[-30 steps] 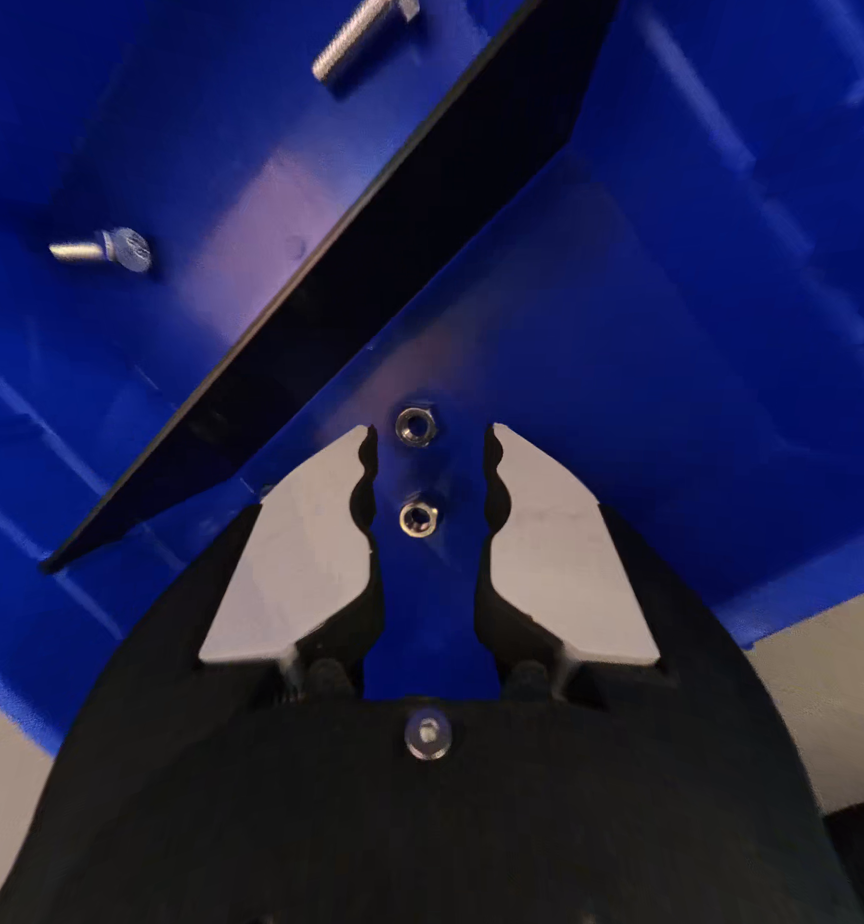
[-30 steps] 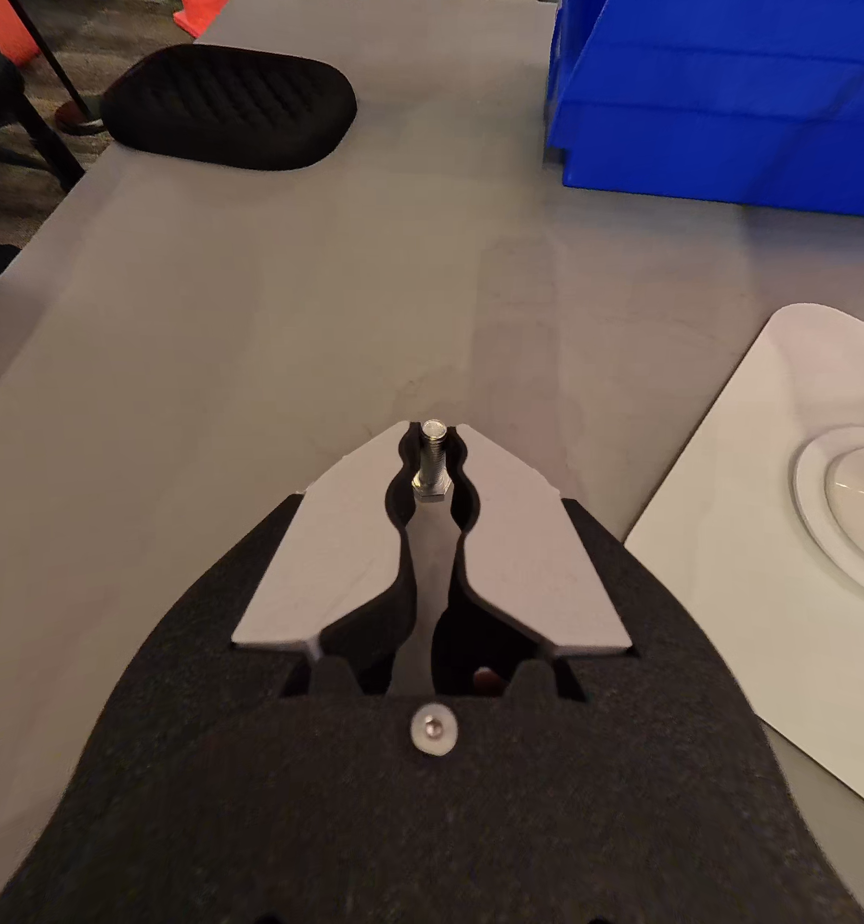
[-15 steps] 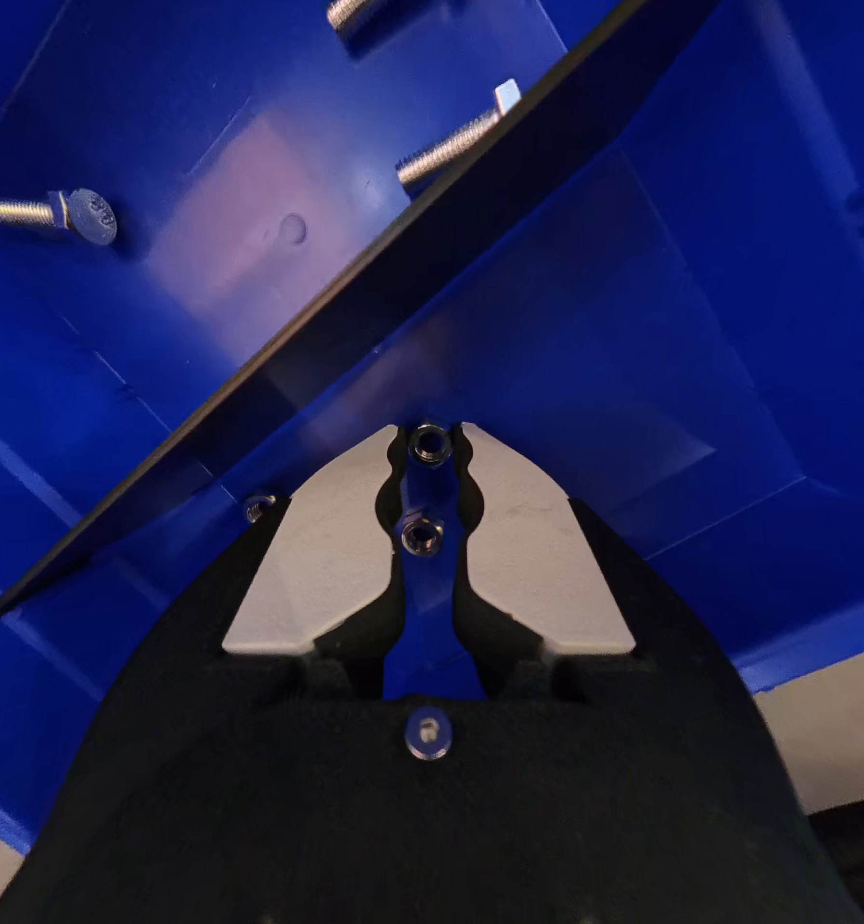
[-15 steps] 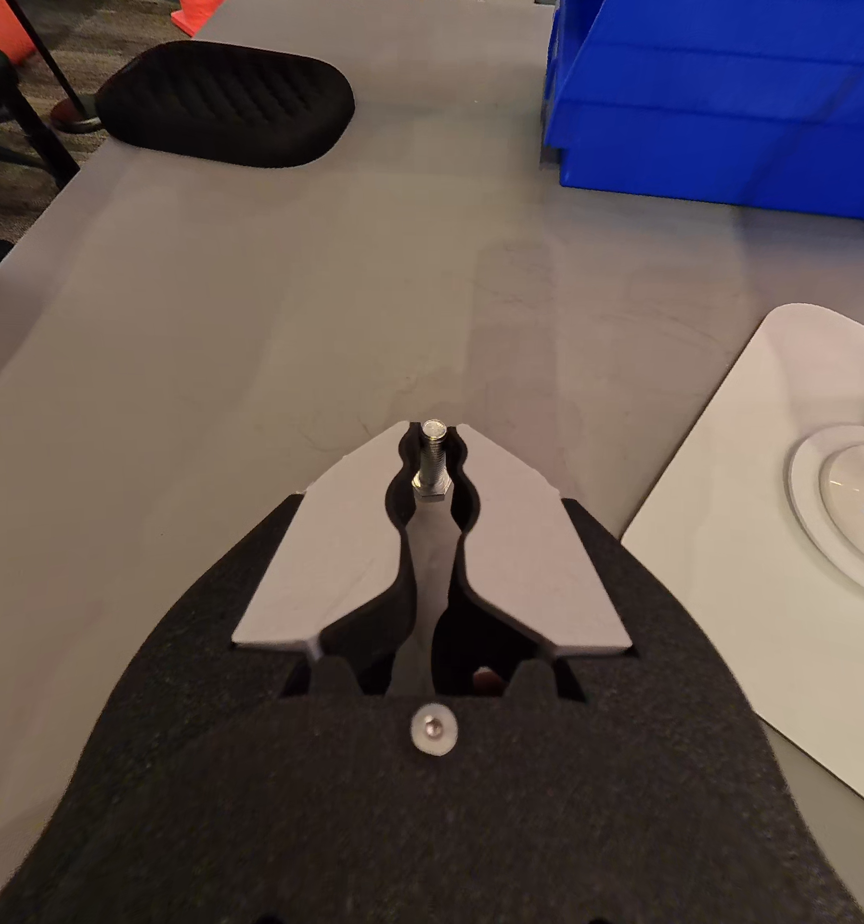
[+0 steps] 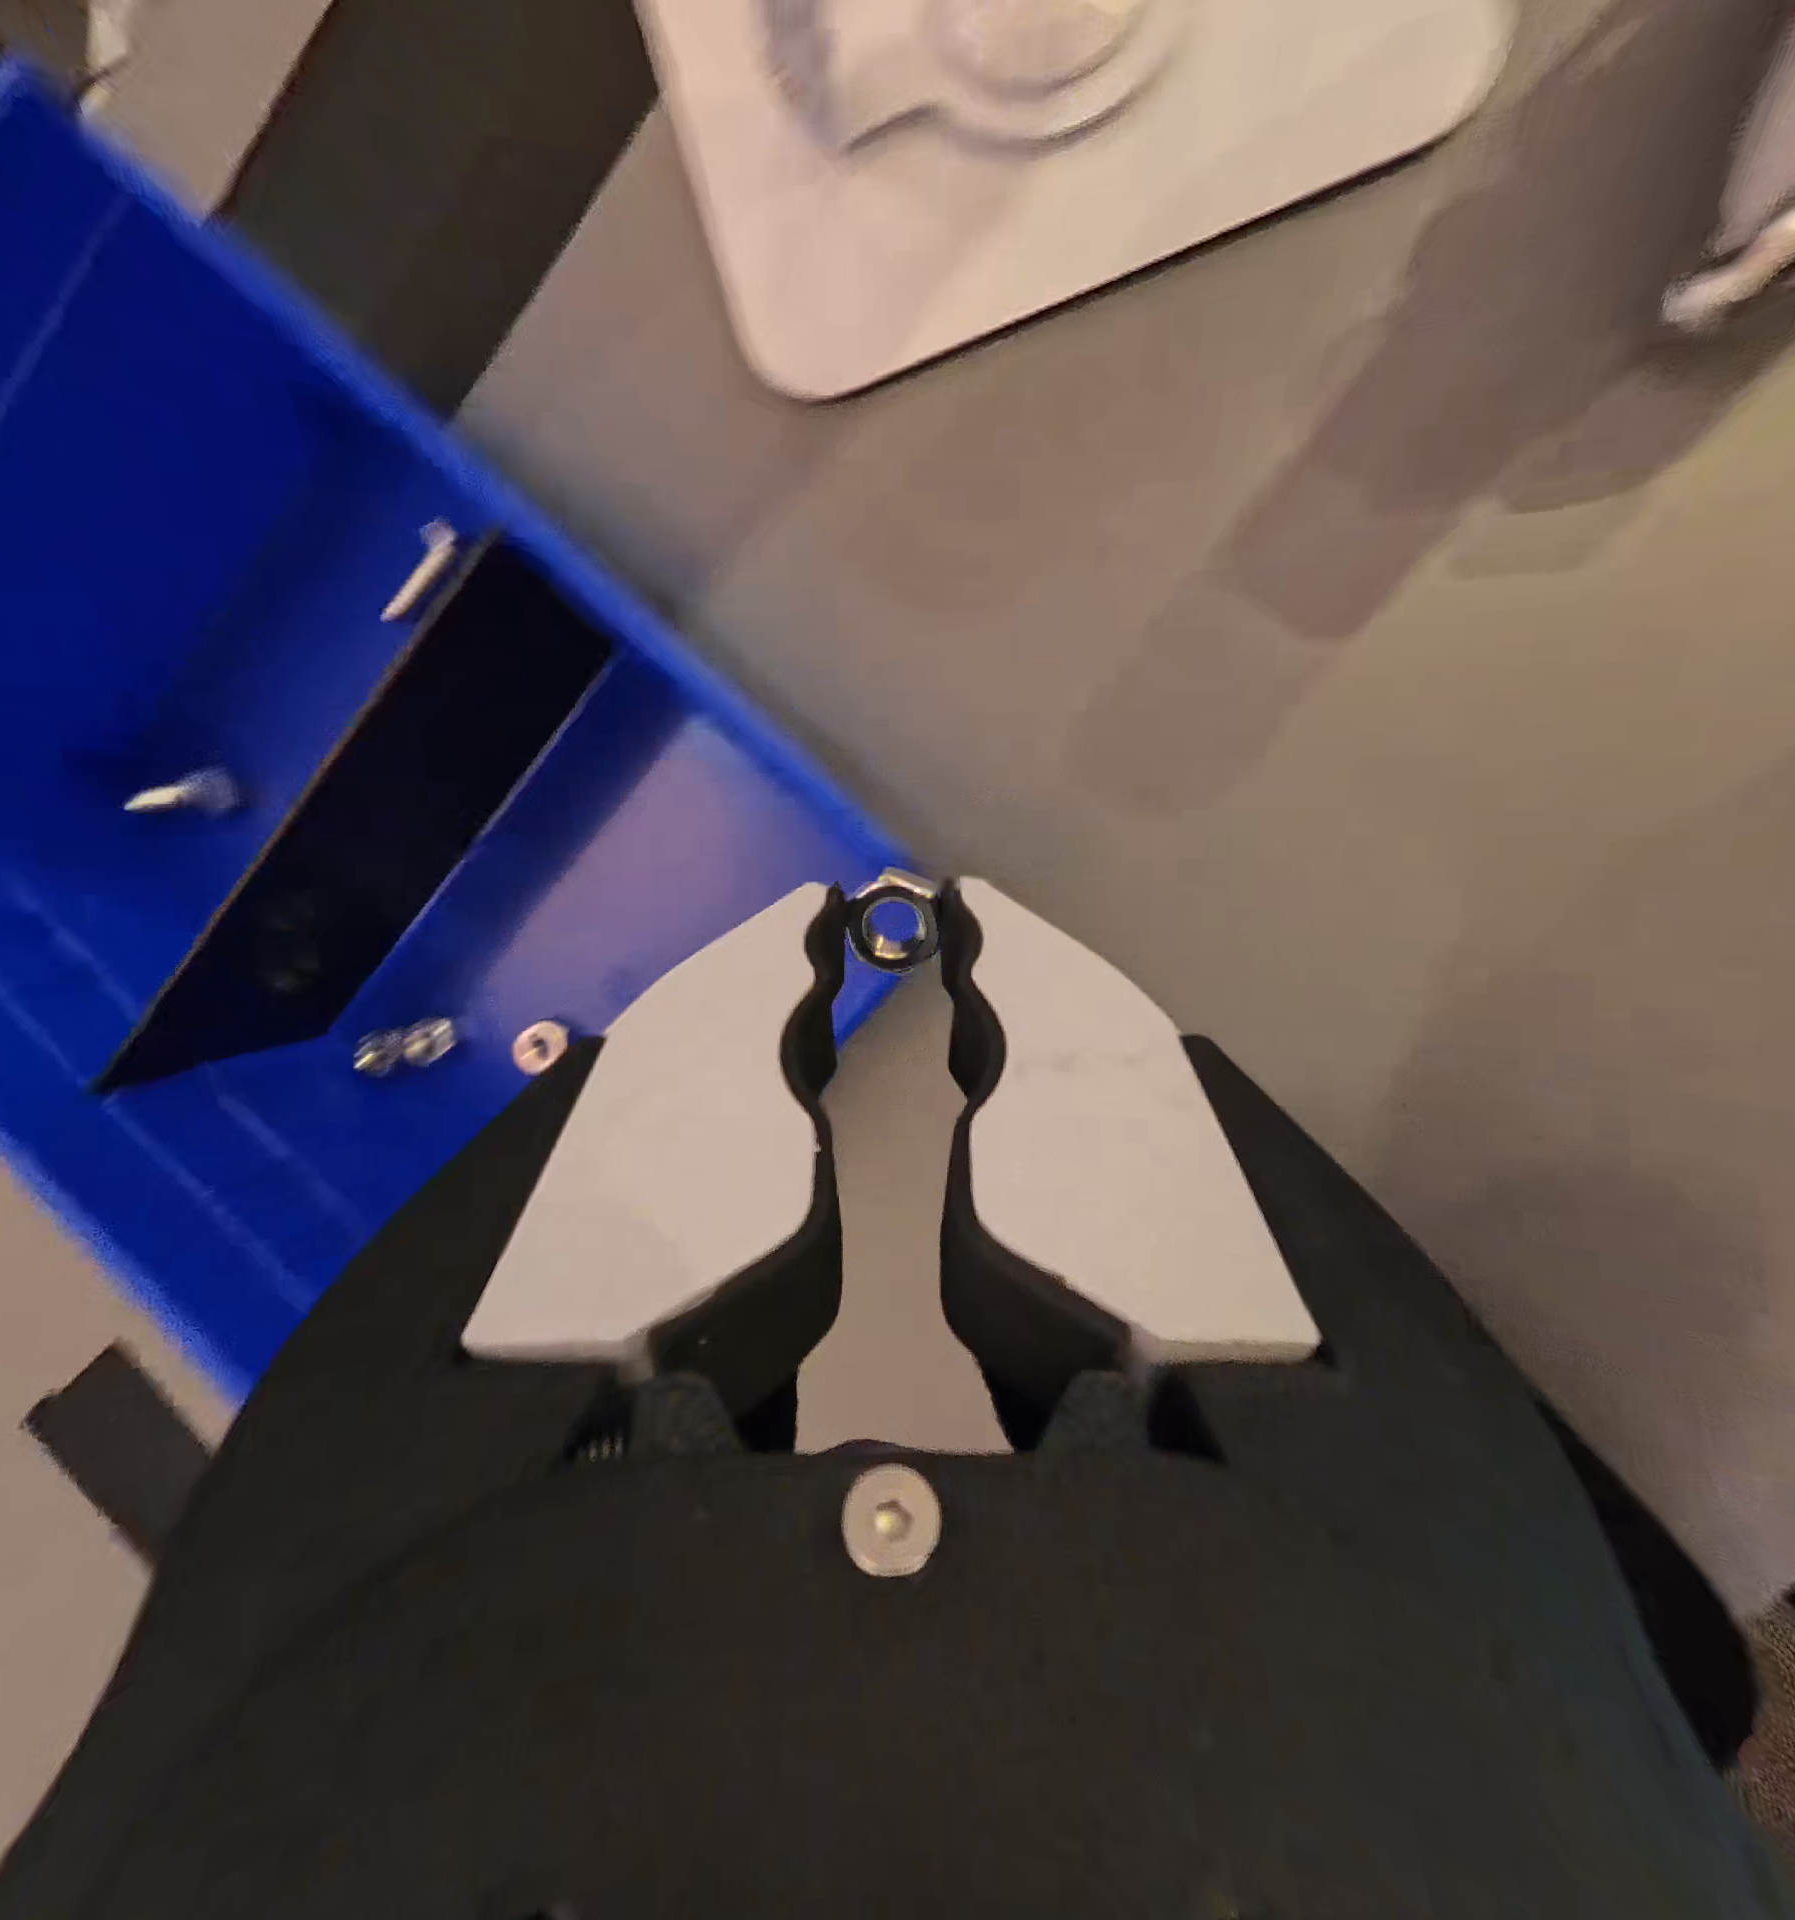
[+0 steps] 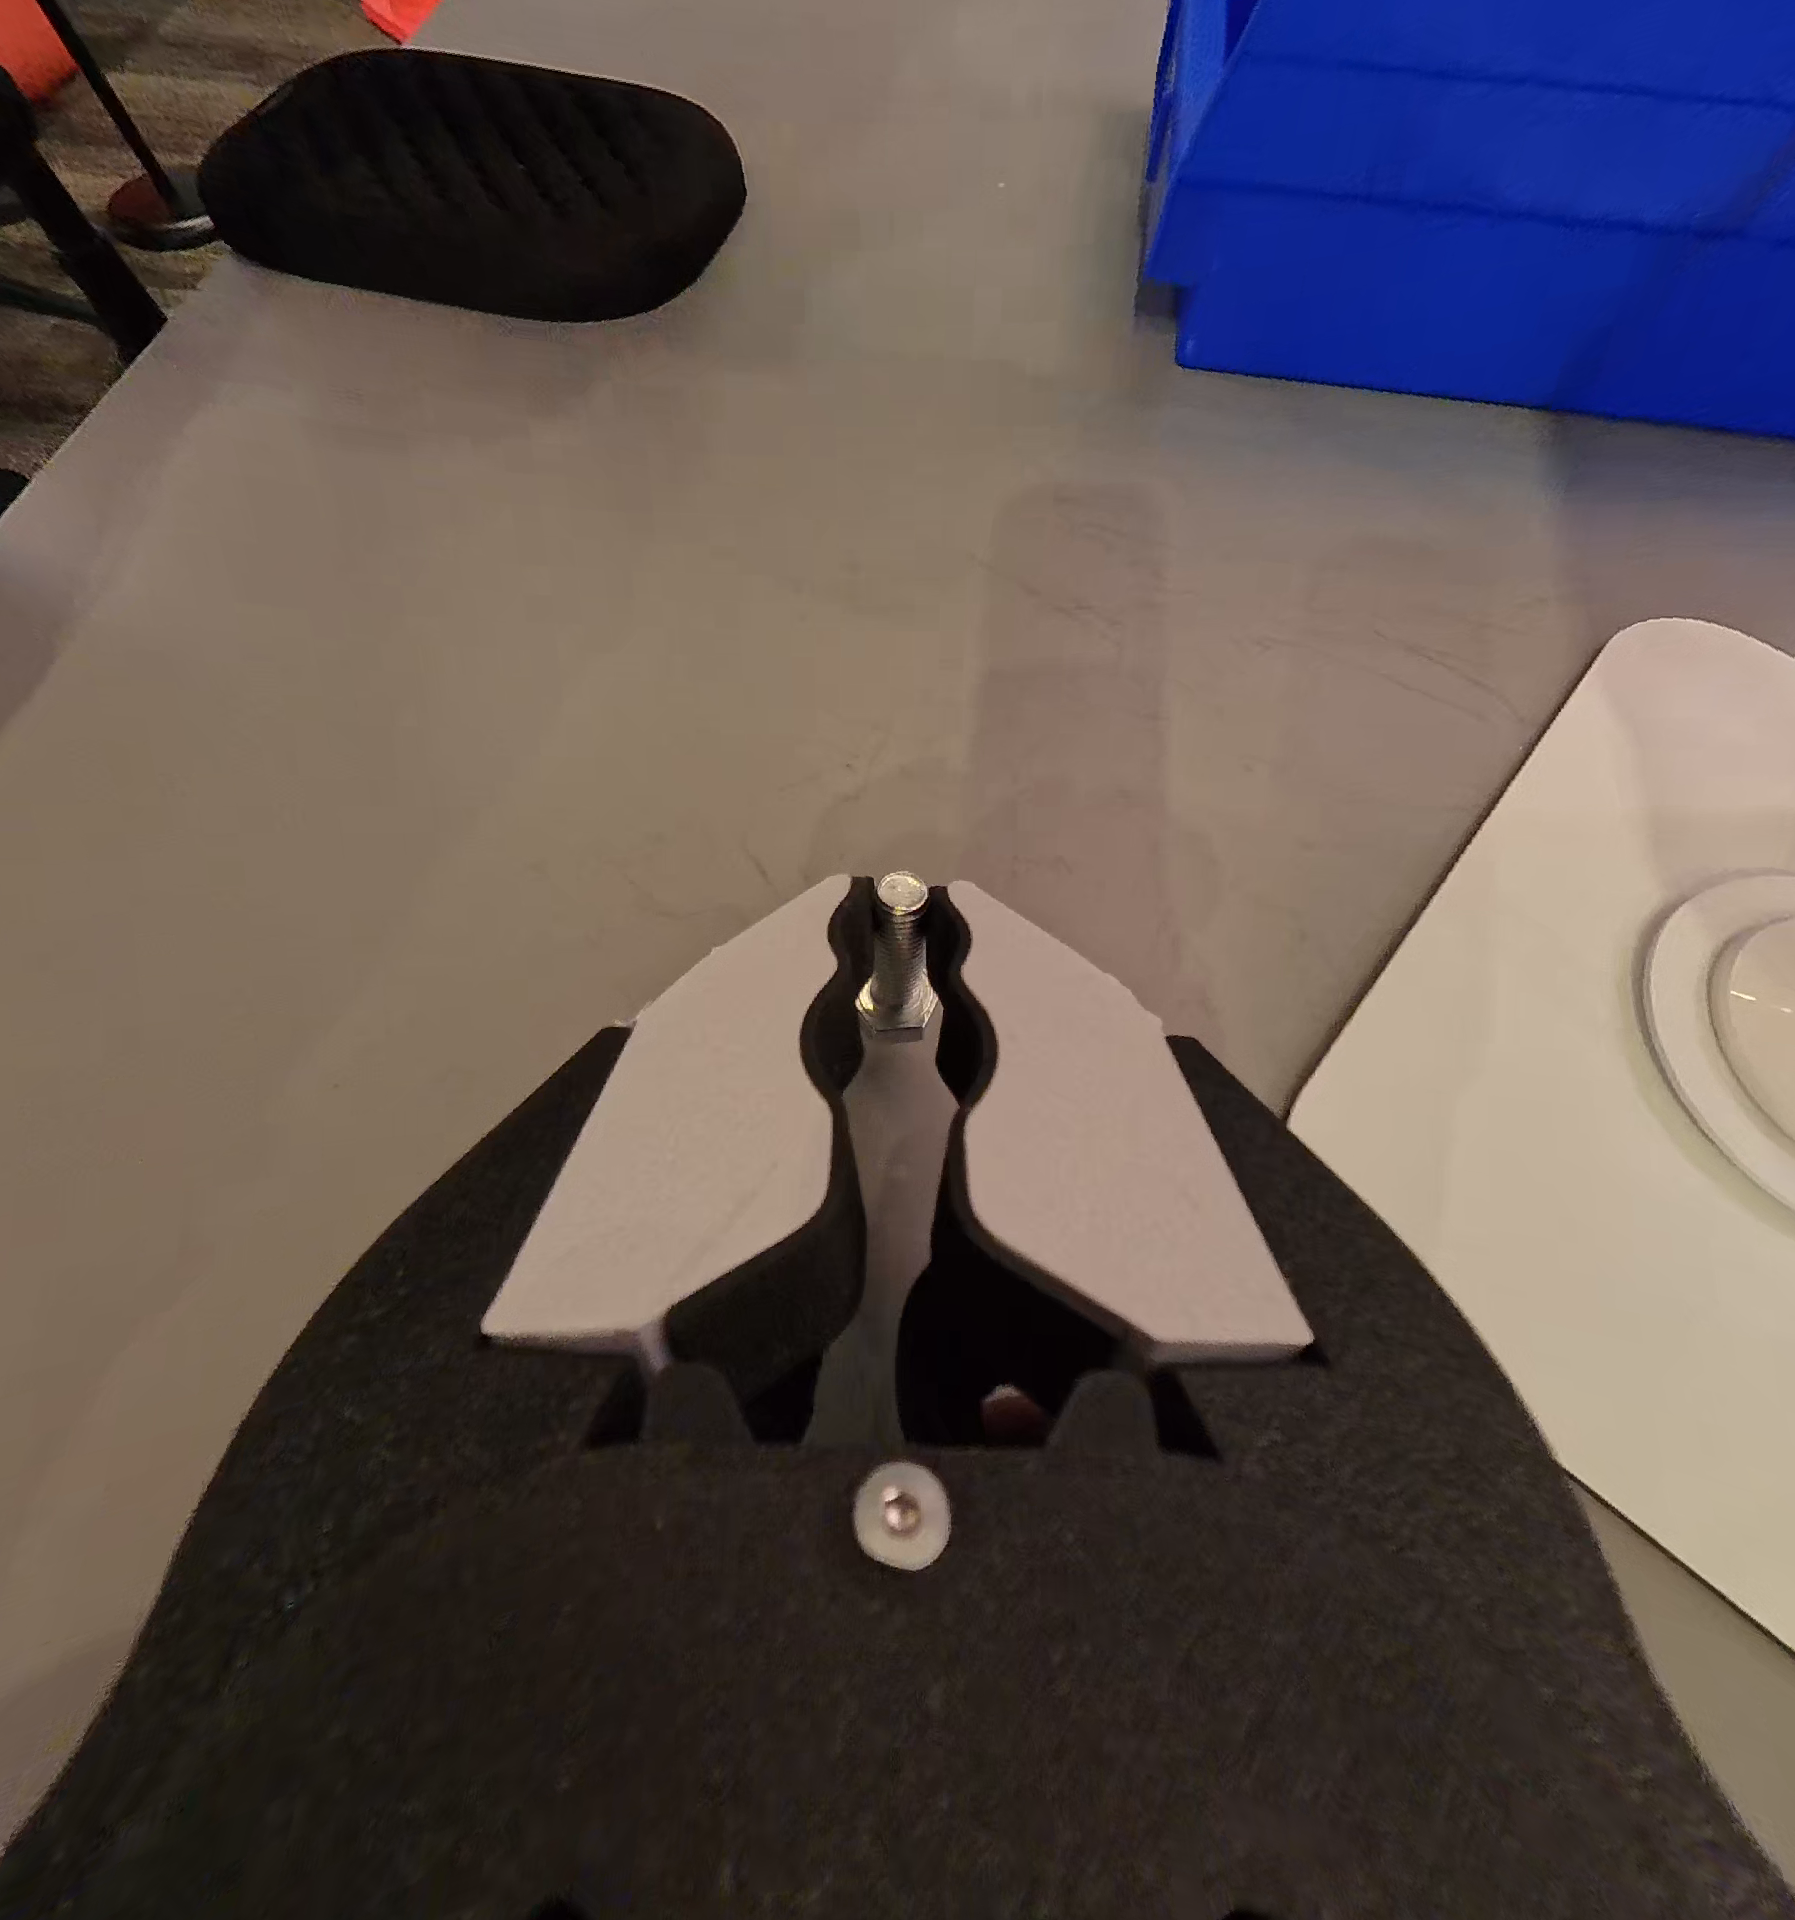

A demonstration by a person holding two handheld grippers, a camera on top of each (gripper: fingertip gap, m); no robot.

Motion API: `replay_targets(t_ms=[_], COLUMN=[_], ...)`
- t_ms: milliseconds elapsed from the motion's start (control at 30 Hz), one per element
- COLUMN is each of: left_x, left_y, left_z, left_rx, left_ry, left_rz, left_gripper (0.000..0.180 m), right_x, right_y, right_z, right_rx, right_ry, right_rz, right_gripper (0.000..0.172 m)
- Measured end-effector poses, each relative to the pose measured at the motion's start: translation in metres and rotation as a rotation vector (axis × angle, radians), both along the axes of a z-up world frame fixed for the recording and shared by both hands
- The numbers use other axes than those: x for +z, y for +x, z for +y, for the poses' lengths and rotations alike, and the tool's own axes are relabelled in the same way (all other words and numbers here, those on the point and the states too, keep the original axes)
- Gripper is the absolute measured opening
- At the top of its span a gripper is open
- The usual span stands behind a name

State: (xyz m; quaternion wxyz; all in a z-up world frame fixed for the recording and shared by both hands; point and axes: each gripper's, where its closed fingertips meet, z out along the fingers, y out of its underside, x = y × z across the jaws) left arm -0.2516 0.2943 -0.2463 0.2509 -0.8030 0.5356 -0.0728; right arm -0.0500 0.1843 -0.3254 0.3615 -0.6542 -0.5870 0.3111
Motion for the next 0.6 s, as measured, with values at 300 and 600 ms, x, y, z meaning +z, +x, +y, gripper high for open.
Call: replay_targets(t_ms=[300, 600], left_x=[-0.057, -0.114], left_y=[0.123, 0.159], left_z=[-0.08, -0.093], left_rx=[-0.258, -0.344], left_ry=[-0.128, -0.189], left_rz=[-0.097, 0.012], left_gripper=[0.017, 0.017], right_x=[0.008, 0.01], right_y=[0.012, 0.017], right_z=[0.007, 0.012], right_rx=[-0.033, -0.05], right_ry=[0.016, 0.01], right_rz=[0.018, 0.038], right_gripper=[0.009, 0.009])
